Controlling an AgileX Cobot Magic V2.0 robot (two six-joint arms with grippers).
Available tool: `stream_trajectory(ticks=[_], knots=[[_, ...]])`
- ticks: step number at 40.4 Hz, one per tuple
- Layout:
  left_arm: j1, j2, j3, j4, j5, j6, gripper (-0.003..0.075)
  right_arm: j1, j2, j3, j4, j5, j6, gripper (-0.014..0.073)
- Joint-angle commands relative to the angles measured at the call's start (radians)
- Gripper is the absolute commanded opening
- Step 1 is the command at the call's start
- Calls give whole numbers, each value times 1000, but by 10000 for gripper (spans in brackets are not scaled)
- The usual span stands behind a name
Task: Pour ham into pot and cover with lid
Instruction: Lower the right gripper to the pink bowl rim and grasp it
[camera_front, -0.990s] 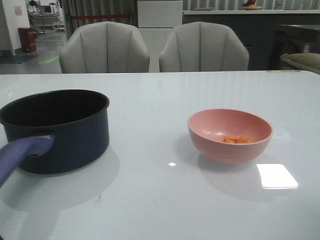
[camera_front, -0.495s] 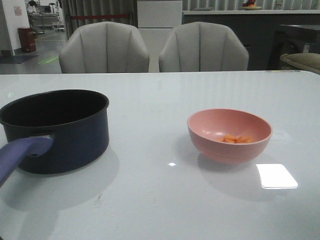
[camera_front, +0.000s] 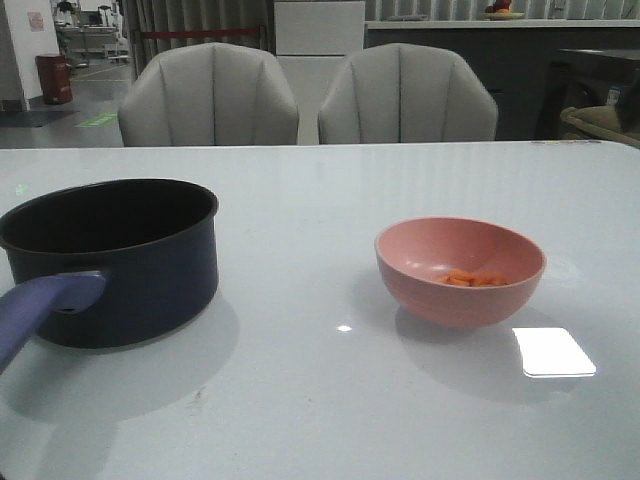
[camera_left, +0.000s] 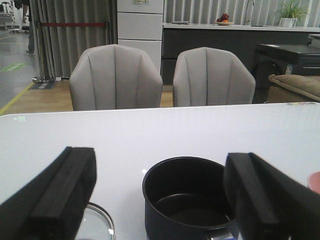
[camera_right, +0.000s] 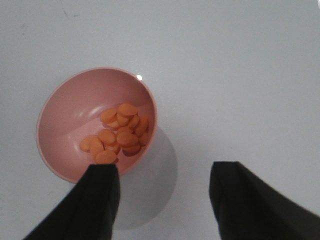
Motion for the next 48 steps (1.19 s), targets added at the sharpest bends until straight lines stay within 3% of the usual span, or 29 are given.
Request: stream_trajectory(ticks=[1, 11, 24, 29, 36, 48], knots=[[-7, 10, -25, -11, -75, 0, 561, 6, 97, -121, 37, 8, -6, 503], [-7, 10, -25, -11, -75, 0, 561, 23, 361, -284, 37, 73, -29, 503], [-7, 10, -25, -11, -75, 0, 561, 25, 575, -361, 38, 108, -28, 500], [-7, 10, -25, -11, -75, 0, 561, 25, 616, -363, 38, 110, -28, 392], [-7, 10, -25, -11, -75, 0, 561, 25, 632, -367, 38, 103, -28, 122], [-7, 10, -25, -11, -75, 0, 561, 25, 622, -387, 45, 87, -23, 137]])
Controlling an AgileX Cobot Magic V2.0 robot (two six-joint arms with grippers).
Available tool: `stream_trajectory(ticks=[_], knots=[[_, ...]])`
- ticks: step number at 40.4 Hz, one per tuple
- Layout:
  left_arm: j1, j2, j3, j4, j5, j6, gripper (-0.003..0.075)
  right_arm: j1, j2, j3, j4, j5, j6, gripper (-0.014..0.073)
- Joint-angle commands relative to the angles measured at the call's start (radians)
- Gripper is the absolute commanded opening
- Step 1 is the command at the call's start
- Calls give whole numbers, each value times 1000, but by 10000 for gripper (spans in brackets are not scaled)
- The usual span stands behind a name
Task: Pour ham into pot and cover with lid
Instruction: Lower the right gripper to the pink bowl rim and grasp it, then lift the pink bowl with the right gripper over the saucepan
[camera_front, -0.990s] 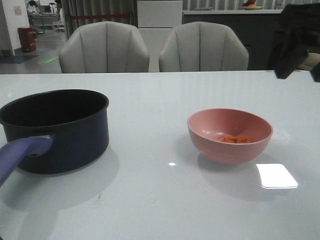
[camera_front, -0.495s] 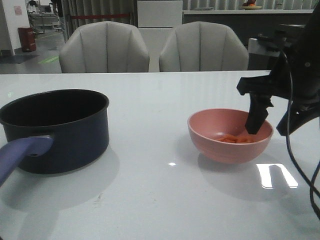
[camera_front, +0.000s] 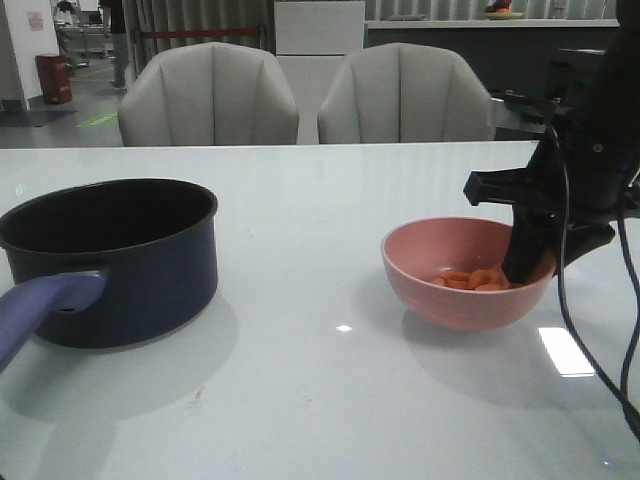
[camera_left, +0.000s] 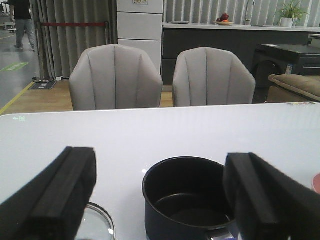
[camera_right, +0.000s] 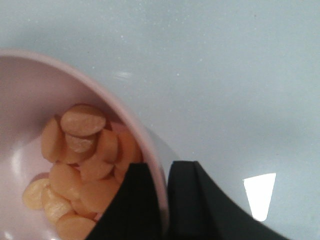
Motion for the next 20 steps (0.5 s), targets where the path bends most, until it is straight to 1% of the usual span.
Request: stream_trajectory(ticks=[1, 8, 13, 16, 20], knots=[[-7, 10, -25, -11, -75, 0, 561, -2, -55, -31, 10, -33, -7, 137], [-7, 10, -25, -11, -75, 0, 561, 17, -80, -123, 14, 38, -12, 137], [-7, 10, -25, -11, -75, 0, 561, 87, -104, -239, 14, 95, -53, 137], [-7, 10, -25, -11, -75, 0, 561, 136, -107, -309, 13, 113, -55, 137], [-7, 10, -25, -11, -75, 0, 561, 210, -107, -387, 3, 94, -55, 137]])
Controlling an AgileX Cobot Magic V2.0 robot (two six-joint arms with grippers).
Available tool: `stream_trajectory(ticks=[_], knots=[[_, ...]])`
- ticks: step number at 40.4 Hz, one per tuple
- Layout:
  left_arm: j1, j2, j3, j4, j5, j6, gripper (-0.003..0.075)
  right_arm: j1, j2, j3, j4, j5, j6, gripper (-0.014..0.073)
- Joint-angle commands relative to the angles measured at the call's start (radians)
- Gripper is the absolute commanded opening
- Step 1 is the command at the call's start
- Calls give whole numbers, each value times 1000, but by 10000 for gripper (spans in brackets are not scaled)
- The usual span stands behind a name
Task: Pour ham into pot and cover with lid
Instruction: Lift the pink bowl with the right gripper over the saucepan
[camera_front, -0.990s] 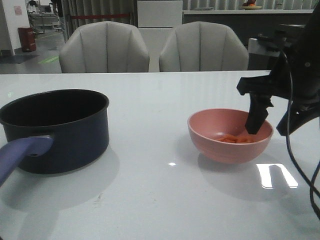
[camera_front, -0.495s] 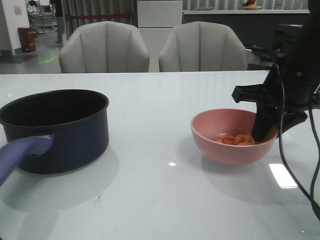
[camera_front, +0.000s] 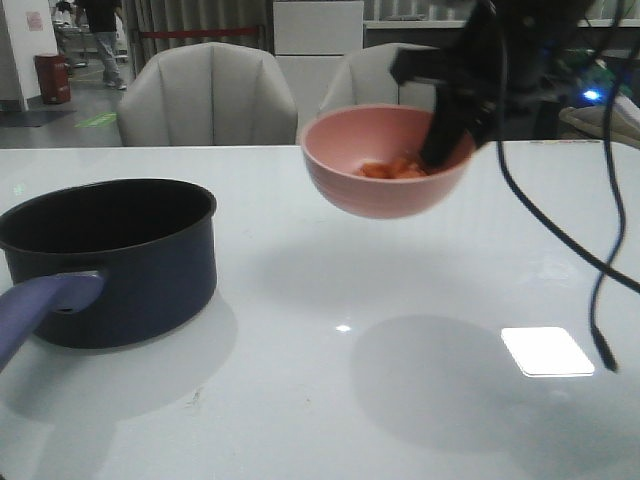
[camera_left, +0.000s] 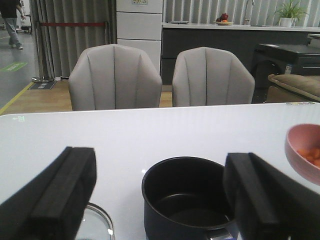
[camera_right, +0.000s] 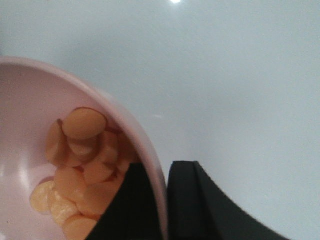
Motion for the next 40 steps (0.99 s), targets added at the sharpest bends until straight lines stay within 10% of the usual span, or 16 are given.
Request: stream_trajectory(ticks=[1, 28, 40], knots=[[-7, 10, -25, -11, -75, 0, 561, 78, -63, -113, 6, -57, -17, 137], [-7, 10, -25, -11, -75, 0, 561, 374, -24, 76, -201, -1118, -44, 137], [-7, 10, -25, -11, -75, 0, 561, 446, 84, 76, -169, -1297, -481, 137]])
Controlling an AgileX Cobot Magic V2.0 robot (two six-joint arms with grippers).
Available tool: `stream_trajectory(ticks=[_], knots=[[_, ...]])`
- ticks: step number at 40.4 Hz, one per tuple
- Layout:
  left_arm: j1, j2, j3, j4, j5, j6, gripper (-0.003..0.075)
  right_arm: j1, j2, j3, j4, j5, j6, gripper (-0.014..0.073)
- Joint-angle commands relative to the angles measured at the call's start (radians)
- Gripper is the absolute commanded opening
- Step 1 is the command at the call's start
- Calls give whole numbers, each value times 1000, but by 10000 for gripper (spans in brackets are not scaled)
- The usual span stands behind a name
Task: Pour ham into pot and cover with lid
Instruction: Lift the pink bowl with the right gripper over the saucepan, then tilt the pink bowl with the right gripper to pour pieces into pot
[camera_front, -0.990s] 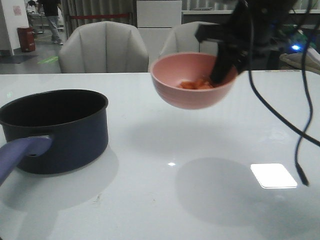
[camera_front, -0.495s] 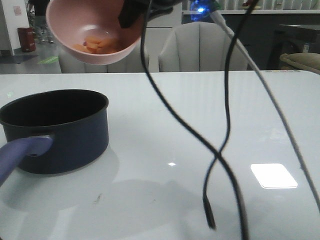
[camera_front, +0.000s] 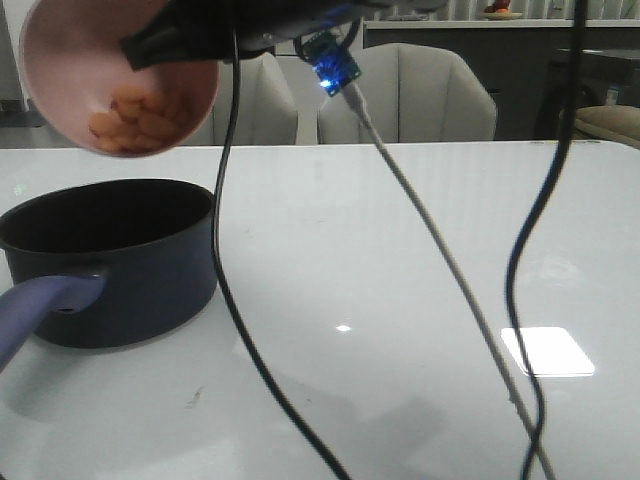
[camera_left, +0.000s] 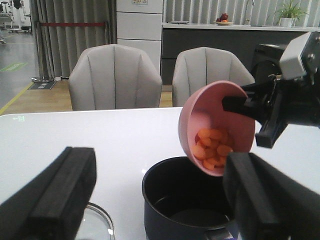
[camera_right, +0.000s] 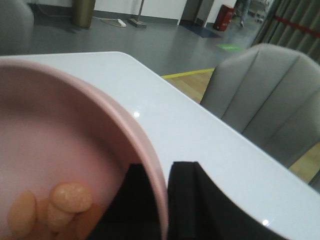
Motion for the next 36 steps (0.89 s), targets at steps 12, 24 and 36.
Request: stream_trajectory(ticks=[12, 24, 36], knots=[[-7, 10, -25, -11, -75, 0, 561, 96, 74, -28, 124, -531, -661, 136], [-7, 10, -25, -11, -75, 0, 561, 121, 187, -13, 102, -888, -968, 136], [-7, 10, -25, -11, -75, 0, 561, 121, 197, -12, 97, -872, -927, 134]])
